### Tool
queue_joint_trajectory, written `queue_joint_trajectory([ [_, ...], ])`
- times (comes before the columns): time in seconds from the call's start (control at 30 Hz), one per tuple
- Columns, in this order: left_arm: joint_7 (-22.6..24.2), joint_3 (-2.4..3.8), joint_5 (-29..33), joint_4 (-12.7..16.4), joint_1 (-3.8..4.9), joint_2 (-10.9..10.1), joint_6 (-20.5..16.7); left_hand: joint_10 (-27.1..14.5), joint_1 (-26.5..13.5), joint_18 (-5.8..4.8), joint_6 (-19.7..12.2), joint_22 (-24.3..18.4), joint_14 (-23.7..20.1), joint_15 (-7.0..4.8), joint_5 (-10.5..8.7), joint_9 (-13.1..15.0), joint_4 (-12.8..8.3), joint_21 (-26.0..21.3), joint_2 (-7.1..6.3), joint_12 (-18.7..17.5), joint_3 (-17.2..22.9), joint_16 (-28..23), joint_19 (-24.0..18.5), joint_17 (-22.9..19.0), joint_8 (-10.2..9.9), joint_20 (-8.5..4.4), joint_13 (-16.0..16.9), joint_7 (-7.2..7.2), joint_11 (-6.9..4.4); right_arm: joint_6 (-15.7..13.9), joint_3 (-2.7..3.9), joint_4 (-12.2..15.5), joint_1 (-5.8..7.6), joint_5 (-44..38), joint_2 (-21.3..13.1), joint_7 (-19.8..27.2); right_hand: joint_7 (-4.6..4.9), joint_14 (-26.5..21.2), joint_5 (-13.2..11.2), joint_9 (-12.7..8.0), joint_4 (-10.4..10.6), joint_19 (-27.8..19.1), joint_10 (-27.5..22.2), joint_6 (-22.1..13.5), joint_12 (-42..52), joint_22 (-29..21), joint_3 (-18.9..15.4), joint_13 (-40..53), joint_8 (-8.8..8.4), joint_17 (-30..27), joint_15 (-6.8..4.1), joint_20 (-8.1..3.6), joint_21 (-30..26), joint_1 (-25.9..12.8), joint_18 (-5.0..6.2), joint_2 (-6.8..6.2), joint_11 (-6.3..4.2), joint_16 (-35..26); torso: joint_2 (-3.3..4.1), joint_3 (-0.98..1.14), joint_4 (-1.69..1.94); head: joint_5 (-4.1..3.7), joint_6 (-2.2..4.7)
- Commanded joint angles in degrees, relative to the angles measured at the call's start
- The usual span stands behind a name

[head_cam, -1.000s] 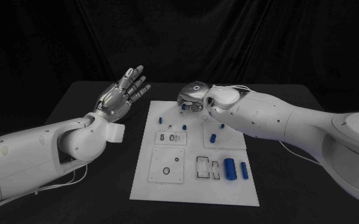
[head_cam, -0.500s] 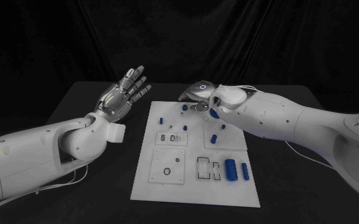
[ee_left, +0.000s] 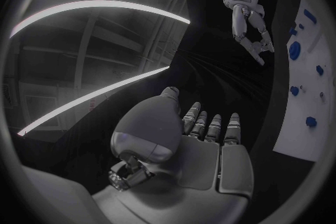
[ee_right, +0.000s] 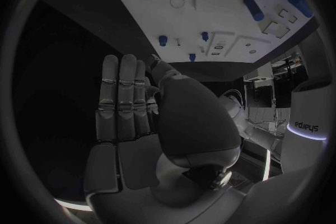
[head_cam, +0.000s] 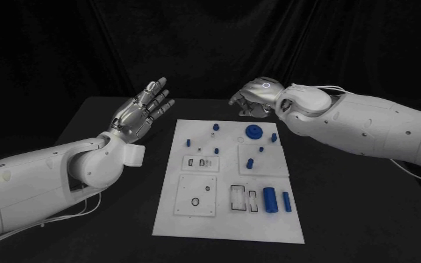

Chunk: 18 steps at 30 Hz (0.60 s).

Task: Assemble the parts on the task board

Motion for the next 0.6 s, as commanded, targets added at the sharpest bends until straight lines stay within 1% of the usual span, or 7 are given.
queue_joint_trajectory([
  [0.03,6.2,0.05,0.1,-0.2,0.14,0.3,1.0,-0.1,1.3,0.93,0.2,0.1,-0.1,0.27,1.61,0.1,-0.7,0.3,0.10,0.4,0.9,0.3,-0.1,0.1,0.4,0.36,0.1,0.16,0.50,0.5,0.00,1.7,0.30,3.3,-1.8,-3.2,0.36,5.1,-0.7,0.7,2.4,1.1,2.1,1.4,20.7,0.9,-1.0,17.4,0.54,18.3,-0.03,0.29,-0.7,-2.2,0.42,0.80,-0.36,16.3,-0.09,-0.04,-0.08,-0.08,0.20],
  [0.07,6.2,0.05,0.1,-0.2,0.13,0.3,1.0,-0.1,1.9,0.93,0.2,0.1,-0.1,0.29,2.47,0.1,-1.1,0.3,0.18,0.5,1.4,0.3,-0.1,0.1,0.4,0.37,0.1,0.22,0.58,1.1,0.00,2.2,0.35,3.8,-2.7,-3.7,0.99,11.7,-1.7,1.2,4.5,3.9,11.2,2.0,30.4,5.0,-2.5,29.1,0.75,32.1,0.13,0.01,3.9,-4.8,-0.20,0.73,-0.64,28.7,-0.18,-0.03,-0.14,-0.06,0.15],
  [0.13,6.1,0.05,0.1,-0.3,0.13,0.4,1.2,-0.1,2.0,0.93,0.3,0.1,-0.1,0.28,2.72,0.1,-1.2,0.3,0.21,0.5,1.6,0.3,-0.1,0.1,0.4,0.37,0.1,0.26,0.66,2.0,0.00,3.0,0.32,4.4,-4.0,-4.6,1.38,14.8,-1.6,2.2,6.3,6.4,22.0,2.6,40.1,10.6,-4.1,42.9,0.98,38.7,0.39,-1.47,9.6,-7.0,-1.01,0.74,-0.32,34.5,-0.29,-0.03,-0.23,-0.02,0.05],
  [0.2,6.0,0.05,0.1,-0.4,0.12,0.5,1.2,-0.1,2.1,0.93,0.3,0.1,-0.1,0.27,2.97,0.1,-1.3,0.3,0.25,0.6,1.7,0.4,-0.1,0.1,0.5,0.37,0.1,0.31,0.75,2.9,-0.01,3.8,0.12,4.8,-5.2,-5.6,1.31,18.2,-1.3,3.2,8.0,9.6,31.8,3.0,45.9,15.6,-5.1,52.9,1.27,43.6,0.14,-1.79,15.6,-8.5,-1.99,0.47,-0.70,39.0,-0.45,-0.01,-0.37,0.09,-0.20],
  [0.37,5.7,0.05,0.1,-0.8,0.10,0.8,1.6,0.0,2.5,0.94,0.4,0.1,-0.1,0.29,3.78,0.1,-1.5,0.3,0.35,0.8,2.2,0.4,-0.1,0.1,0.5,0.38,0.1,0.42,0.91,4.5,-0.01,5.1,-0.96,5.3,-7.4,-8.5,1.09,18.3,0.9,5.3,12.1,18.1,32.5,2.8,46.3,26.1,-5.9,53.6,1.52,43.8,-0.60,-2.64,30.3,-11.9,-4.47,-1.01,-1.10,39.1,-0.92,-0.04,-0.71,0.16,-0.71],
  [0.5,5.6,0.05,0.1,-1.1,0.08,1.0,1.9,0.0,2.6,0.93,0.5,0.1,0.0,0.34,4.05,0.1,-1.6,0.3,0.38,1.0,2.3,0.5,-0.1,0.1,0.6,0.39,0.2,0.48,1.02,5.6,-0.01,4.9,-2.09,5.4,-8.0,-9.6,1.11,18.3,1.3,5.9,12.4,19.9,32.5,2.7,46.3,28.4,-5.6,53.6,1.59,43.8,-0.71,-2.81,33.6,-12.8,-5.08,-1.36,-1.16,39.1,-1.19,0.06,-0.93,0.51,-1.12],
  [0.6,5.5,0.05,0.1,-1.1,0.07,1.0,2.2,0.1,2.7,0.93,0.5,0.1,0.0,0.37,4.22,0.1,-1.6,0.3,0.43,1.2,2.5,0.6,-0.1,0.2,0.6,0.40,0.2,0.54,1.17,5.5,-0.01,4.4,-3.04,5.4,-8.1,-9.4,1.00,18.3,1.5,6.7,12.4,21.9,32.5,2.7,46.3,30.8,-5.0,53.6,1.67,43.8,-0.98,-3.06,37.2,-12.3,-5.73,-2.61,-1.28,39.1,-1.21,0.18,-1.02,0.75,-1.24],
])
